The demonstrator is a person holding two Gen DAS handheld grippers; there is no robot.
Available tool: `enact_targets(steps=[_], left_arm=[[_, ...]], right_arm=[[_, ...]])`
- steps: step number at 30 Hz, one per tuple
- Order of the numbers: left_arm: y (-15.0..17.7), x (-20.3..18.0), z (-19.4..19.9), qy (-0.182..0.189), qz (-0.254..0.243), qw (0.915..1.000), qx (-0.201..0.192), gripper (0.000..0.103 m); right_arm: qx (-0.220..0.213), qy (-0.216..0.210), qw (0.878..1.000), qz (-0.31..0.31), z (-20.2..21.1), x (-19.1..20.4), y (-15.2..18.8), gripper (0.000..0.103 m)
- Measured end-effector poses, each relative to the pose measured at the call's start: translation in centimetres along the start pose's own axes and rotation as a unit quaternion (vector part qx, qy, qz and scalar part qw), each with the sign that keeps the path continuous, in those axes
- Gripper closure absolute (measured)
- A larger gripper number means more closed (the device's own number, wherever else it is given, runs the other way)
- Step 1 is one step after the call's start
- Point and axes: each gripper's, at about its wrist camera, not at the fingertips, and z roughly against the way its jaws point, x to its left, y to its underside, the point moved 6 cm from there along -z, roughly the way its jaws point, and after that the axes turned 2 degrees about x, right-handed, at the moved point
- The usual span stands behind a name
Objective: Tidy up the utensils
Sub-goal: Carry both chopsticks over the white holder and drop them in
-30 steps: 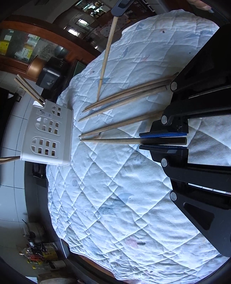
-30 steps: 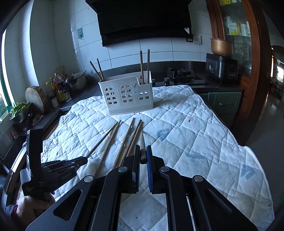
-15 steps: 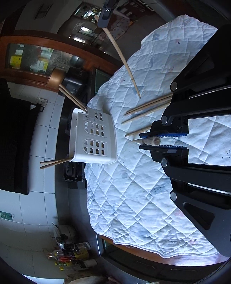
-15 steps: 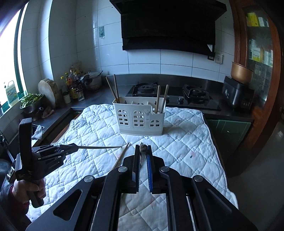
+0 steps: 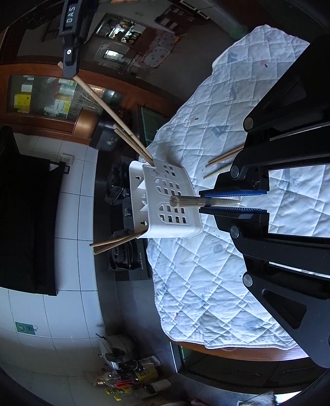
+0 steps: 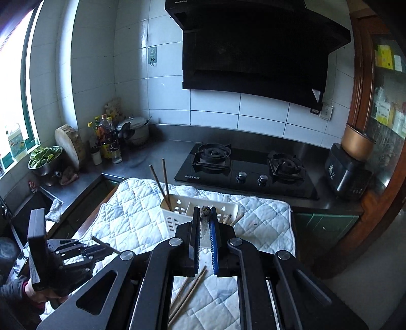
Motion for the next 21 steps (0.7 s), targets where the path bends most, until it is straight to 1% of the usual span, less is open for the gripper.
enact_targets(steps=[5, 9, 13, 16, 18, 21], left_arm=[[-3.1, 1.0, 0.8, 0.008, 0.005, 0.9998, -0.018, 0.097], [-6.6, 1.5, 2.0, 0.002, -0.003, 0.9988, -0.049, 0.097], [-10.5, 1.6, 2.8, -0.003, -0.007, 0.9965, -0.084, 0.097], [-13.0, 1.6, 2.9, -0.004, -0.005, 0.9946, -0.103, 0.097], [-14.4, 1.6, 2.7, -0.014, -0.006, 0.9932, -0.116, 0.097], [-15.7, 1.4, 1.7, -0.021, -0.003, 0.9923, -0.122, 0.097]], right_arm=[[0.007, 0.030, 1.000, -0.004, -2.8, -1.3, -2.6, 0.096], [0.028, 0.040, 0.999, -0.012, -5.9, -2.3, -3.6, 0.096], [0.055, 0.057, 0.997, -0.010, -9.2, -3.1, -3.2, 0.096], [0.071, 0.056, 0.996, -0.011, -11.2, -3.5, -2.6, 0.096], [0.079, 0.056, 0.995, -0.011, -12.0, -3.8, -2.1, 0.096], [0.088, 0.055, 0.995, -0.009, -13.0, -3.9, -1.5, 0.096]])
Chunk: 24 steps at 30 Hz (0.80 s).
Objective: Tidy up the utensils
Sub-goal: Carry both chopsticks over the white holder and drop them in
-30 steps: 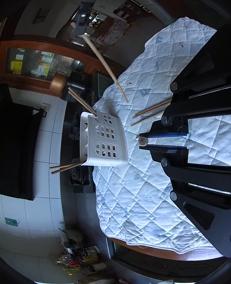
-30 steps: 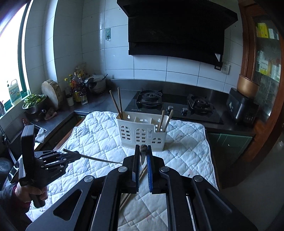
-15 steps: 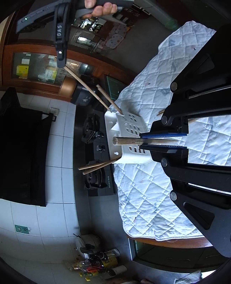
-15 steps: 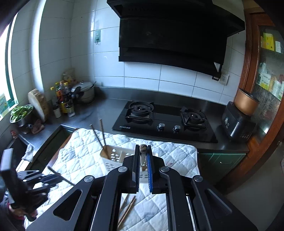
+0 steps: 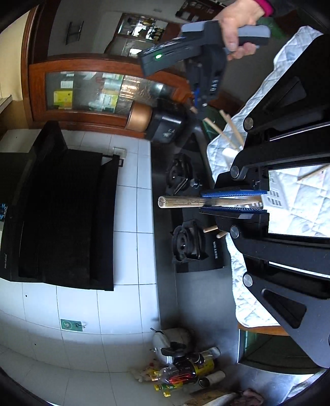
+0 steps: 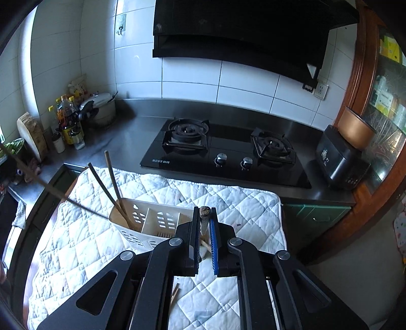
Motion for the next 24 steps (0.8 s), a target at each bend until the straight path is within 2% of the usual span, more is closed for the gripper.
enact_targets(steps=[6, 15, 24], left_arm=[[-0.3, 0.1, -2.9, -0.008, 0.018, 0.9998, -0.002, 0.097], [1.9, 0.8, -8.0, -0.009, 0.042, 0.9977, 0.052, 0.097], [4.2, 1.4, -10.5, -0.003, 0.053, 0.9945, 0.090, 0.097]], right_arm=[[0.012, -0.001, 1.000, 0.007, -1.4, -0.1, 0.9, 0.096], [0.015, -0.007, 1.000, 0.003, -2.3, -0.5, 1.5, 0.096], [0.003, -0.015, 1.000, 0.002, -1.6, -0.4, 1.5, 0.095]])
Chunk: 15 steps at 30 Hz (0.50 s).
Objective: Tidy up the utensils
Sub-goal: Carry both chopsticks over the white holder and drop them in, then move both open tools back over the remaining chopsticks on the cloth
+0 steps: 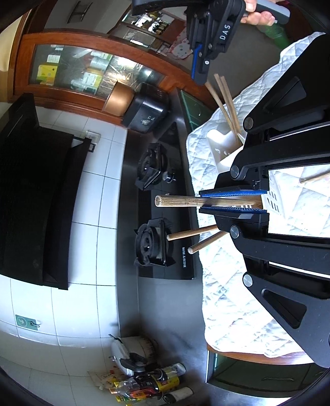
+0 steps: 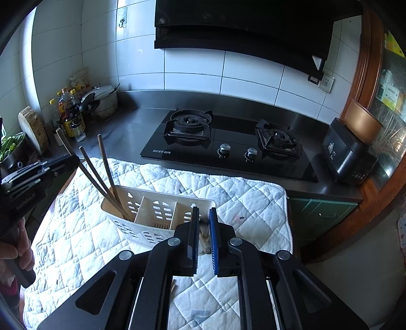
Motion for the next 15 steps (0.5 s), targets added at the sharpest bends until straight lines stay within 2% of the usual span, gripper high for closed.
enact_targets(steps=[6, 12, 15], left_arm=[[0.3, 0.1, 0.3, 0.004, 0.004, 1.0000, -0.001, 0.094], [-0.1, -0.3, 2.8, 0.006, 0.000, 0.9999, -0.015, 0.094], [0.0, -0.7, 4.9, 0.014, 0.000, 0.9996, -0.025, 0.093]], right_arm=[[-0.025, -0.001, 1.000, -0.002, 2.2, 0.0, -0.3, 0.091], [-0.060, -0.008, 0.998, -0.005, 6.3, 0.2, 0.3, 0.081], [-0.075, -0.013, 0.997, -0.006, 8.4, 0.7, 1.4, 0.071]])
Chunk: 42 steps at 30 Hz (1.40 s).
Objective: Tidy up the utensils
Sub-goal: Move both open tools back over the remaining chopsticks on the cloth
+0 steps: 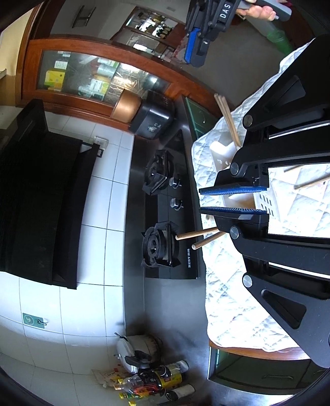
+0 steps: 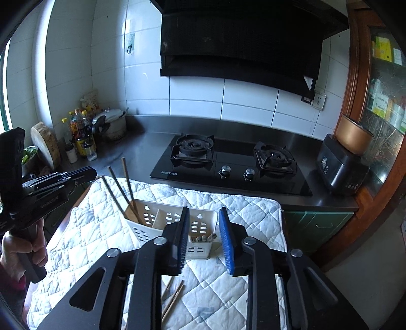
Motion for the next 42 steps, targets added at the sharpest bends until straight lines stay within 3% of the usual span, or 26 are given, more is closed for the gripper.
enact_targets(steps=[3, 6, 16, 22, 24, 27, 31, 42], left_arm=[[0.3, -0.5, 2.6, 0.002, -0.007, 0.9999, -0.015, 0.089], [1.2, -0.9, 5.5, 0.003, -0.009, 0.9995, -0.032, 0.065], [7.8, -2.6, 12.0, 0.010, -0.039, 0.9986, -0.036, 0.061], [12.6, -2.0, 14.2, -0.008, -0.029, 0.9988, -0.038, 0.059], [14.0, -1.7, 14.7, -0.017, -0.024, 0.9988, -0.039, 0.047], [15.9, -1.3, 15.2, -0.025, -0.018, 0.9989, -0.036, 0.047], [18.1, -0.4, 15.2, -0.032, 0.001, 0.9992, -0.024, 0.047], [21.9, 2.7, 14.6, -0.058, 0.039, 0.9976, 0.008, 0.047]], right_arm=[[-0.007, -0.009, 1.000, 0.002, 2.0, 1.0, 1.7, 0.068], [-0.006, -0.022, 1.000, 0.002, 3.5, 2.1, 4.3, 0.066], [0.026, -0.037, 0.999, -0.006, 3.5, 6.5, 16.4, 0.065], [0.075, -0.049, 0.994, -0.055, 0.6, 8.4, 24.5, 0.078], [0.088, -0.044, 0.992, -0.074, -0.4, 8.7, 26.6, 0.081], [0.104, -0.058, 0.987, -0.110, -1.6, 9.2, 29.2, 0.087], [0.115, -0.053, 0.984, -0.126, -2.8, 9.9, 30.8, 0.091], [0.128, -0.053, 0.980, -0.144, -4.7, 10.4, 31.0, 0.095]])
